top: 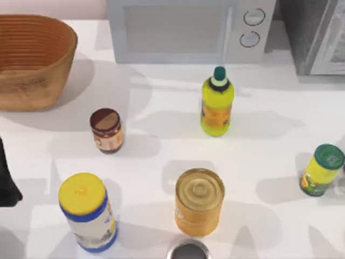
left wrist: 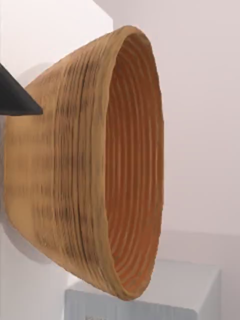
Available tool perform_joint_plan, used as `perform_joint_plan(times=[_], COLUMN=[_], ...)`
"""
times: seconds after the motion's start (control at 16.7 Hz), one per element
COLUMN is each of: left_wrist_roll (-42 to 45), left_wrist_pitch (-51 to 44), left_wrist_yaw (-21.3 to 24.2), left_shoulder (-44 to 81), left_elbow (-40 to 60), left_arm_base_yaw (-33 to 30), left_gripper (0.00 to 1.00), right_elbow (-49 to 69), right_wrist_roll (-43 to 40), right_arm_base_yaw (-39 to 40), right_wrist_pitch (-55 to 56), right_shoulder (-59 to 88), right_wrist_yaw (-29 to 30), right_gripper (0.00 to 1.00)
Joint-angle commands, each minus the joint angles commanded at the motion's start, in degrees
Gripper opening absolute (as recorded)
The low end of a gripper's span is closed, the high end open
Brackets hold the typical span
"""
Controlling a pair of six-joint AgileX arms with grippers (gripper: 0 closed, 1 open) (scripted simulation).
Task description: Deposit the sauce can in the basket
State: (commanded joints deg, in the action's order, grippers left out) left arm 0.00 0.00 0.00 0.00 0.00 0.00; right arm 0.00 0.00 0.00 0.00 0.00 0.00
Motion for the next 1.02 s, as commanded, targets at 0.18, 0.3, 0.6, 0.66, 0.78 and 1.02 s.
perform_joint_plan(times=[0.18, 0.3, 0.6, 0.66, 0.78, 1.02], left_wrist_roll=[-0.1, -0.7, -3.0, -3.6, -4.7, -7.0], left_wrist_pitch=[0.4, 2.6, 15.4, 19.0, 27.2, 46.0], left_wrist_yaw=[0.5, 2.9, 16.5, 20.0, 27.8, 45.5], left_shoulder=[0.2, 1.5, 10.8, 14.0, 21.9, 42.1], left_elbow=[0.1, 0.6, 4.5, 5.9, 9.3, 18.3], left_arm_base_yaw=[-0.1, -0.4, -0.5, -0.4, 0.1, 0.8], left_gripper=[1.0, 1.0, 1.0, 1.0, 1.0, 1.0], right_elbow=[0.0, 0.0, 0.0, 0.0, 0.0, 0.0], right_wrist_roll=[0.0, 0.0, 0.0, 0.0, 0.0, 0.0], right_arm_base_yaw=[0.0, 0.0, 0.0, 0.0, 0.0, 0.0], right_wrist_pitch=[0.0, 0.0, 0.0, 0.0, 0.0, 0.0], right_shoulder=[0.0, 0.0, 0.0, 0.0, 0.0, 0.0], right_wrist_yaw=[0.0, 0.0, 0.0, 0.0, 0.0, 0.0], right_gripper=[1.0, 1.0, 1.0, 1.0, 1.0, 1.0])
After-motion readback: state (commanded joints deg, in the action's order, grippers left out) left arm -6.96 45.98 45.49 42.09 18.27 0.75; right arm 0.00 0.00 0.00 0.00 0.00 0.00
